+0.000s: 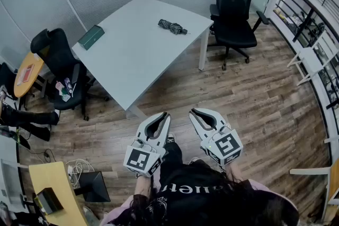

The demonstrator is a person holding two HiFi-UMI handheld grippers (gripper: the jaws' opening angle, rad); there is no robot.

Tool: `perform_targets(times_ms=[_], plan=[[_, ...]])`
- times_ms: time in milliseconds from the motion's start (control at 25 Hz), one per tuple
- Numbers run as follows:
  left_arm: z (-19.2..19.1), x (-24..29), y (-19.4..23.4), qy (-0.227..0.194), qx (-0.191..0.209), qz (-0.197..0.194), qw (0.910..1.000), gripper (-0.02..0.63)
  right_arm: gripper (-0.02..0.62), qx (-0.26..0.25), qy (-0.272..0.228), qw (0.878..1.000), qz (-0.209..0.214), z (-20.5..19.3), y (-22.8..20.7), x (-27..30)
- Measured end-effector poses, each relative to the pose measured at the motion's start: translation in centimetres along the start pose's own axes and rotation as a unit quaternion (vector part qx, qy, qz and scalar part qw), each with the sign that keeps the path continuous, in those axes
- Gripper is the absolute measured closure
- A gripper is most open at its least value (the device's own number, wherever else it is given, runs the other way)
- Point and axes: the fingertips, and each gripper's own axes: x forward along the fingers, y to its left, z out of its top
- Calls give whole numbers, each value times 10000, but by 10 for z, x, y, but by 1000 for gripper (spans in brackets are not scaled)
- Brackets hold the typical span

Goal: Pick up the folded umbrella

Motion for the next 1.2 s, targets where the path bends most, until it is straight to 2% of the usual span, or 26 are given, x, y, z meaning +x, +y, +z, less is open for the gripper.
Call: perform_targets(times_ms=[600, 1200], plan=[[-6, 23, 29, 161, -8, -62, 9998, 555, 554, 312, -1, 9995, -21, -4, -21, 35], [13, 85, 109, 77, -11, -374, 9993, 555, 554, 491, 149, 9983, -265, 11, -67, 117]])
